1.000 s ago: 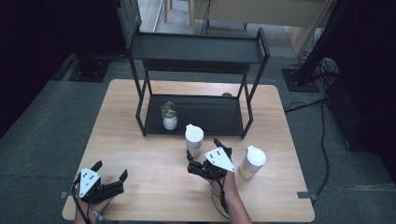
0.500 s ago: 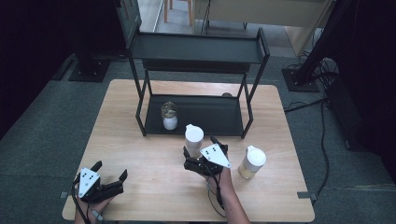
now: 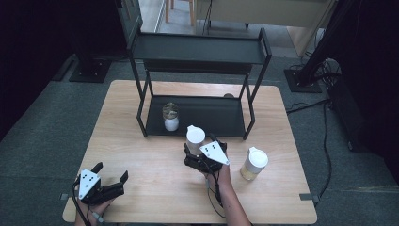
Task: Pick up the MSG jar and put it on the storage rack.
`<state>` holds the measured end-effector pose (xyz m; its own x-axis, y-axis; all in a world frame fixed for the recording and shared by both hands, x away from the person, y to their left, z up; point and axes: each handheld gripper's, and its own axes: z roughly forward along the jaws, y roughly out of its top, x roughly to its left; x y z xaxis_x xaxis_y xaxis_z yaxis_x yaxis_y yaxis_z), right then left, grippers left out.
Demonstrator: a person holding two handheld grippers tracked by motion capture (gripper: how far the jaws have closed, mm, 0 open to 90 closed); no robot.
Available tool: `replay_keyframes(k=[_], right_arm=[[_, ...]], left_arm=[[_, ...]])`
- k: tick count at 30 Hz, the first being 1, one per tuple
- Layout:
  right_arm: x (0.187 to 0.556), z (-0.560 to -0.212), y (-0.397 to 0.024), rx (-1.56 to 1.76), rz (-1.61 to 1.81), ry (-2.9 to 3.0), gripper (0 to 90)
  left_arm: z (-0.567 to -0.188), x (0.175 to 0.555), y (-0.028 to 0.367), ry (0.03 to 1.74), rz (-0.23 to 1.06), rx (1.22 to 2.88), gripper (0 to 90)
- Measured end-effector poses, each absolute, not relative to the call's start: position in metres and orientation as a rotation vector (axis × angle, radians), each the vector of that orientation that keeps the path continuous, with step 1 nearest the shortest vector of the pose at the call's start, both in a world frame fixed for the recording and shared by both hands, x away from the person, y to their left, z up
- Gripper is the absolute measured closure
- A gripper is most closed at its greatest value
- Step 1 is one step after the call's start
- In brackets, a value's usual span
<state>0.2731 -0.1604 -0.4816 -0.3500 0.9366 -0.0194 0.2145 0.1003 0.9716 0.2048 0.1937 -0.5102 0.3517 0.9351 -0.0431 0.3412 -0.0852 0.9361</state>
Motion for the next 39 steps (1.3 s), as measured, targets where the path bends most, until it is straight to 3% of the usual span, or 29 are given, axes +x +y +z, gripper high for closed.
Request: replay_keyframes(k=[31, 39], right_arm=[[0.289, -0.481, -0.151, 1.169, 1.285, 1.684, 17.0], [0.291, -0.483, -0.150, 1.191, 1.299, 1.684, 25.6]], left_arm=[[-0.510, 0.205, 0.194, 1.169, 0.754, 1.623, 1.2], [-0.510, 0.205, 0.194, 1.170, 0.754, 1.624, 1.3]])
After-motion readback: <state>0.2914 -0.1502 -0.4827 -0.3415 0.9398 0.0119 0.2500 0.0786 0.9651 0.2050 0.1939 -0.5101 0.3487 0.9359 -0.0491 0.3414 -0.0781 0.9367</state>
